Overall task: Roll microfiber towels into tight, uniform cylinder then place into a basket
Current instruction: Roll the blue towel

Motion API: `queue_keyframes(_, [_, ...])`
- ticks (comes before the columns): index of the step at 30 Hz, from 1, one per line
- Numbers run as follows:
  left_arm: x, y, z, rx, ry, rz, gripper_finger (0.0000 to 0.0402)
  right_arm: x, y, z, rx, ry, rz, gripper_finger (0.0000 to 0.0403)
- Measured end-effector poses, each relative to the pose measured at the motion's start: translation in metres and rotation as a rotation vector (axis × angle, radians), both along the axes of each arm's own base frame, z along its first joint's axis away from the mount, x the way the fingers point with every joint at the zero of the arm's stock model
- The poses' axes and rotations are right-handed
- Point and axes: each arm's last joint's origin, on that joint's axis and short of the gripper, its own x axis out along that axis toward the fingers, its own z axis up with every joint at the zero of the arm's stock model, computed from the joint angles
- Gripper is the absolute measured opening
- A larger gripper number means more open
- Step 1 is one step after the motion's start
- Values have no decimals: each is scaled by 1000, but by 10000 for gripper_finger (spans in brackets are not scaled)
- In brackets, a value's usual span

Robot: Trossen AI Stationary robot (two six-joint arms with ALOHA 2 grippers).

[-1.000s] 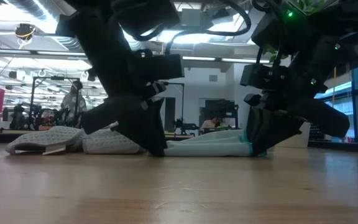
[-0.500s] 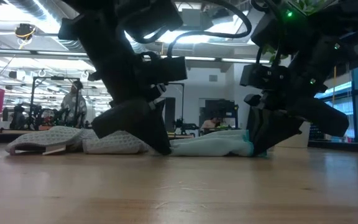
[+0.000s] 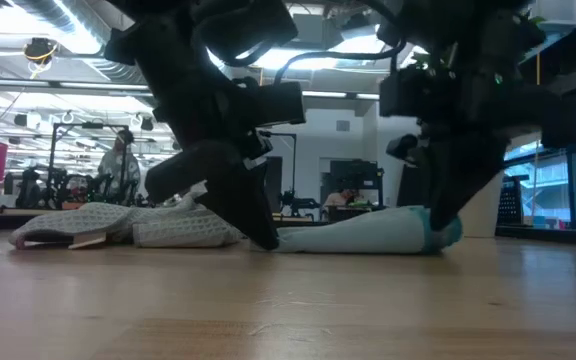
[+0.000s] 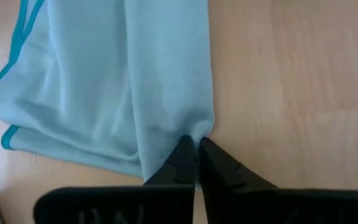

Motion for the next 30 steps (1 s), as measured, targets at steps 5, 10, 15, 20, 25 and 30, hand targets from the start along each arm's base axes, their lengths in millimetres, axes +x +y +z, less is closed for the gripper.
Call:
queue_keyframes(5, [0,0,0,-13,2,-6,0,10,-5,15,25,-17,-8,8])
queue_keyframes(10, [1,-3,1,-76,-4,-34,0,12,-22,14,57,-3,-52,8])
queue_keyframes(15, [2,-5,2,-122,-1,-56,0,4,-29,3,104,49,-55,8])
queue_keyframes(20, [6,-8,10,-214,15,-129,0,-2,-28,-5,175,67,-33,8])
queue_keyframes(25, [19,-2,25,-305,55,-200,0,-3,-26,-8,230,67,-11,8])
queue_keyframes(30, [29,14,36,-373,57,-156,0,-5,-26,-9,226,85,2,8])
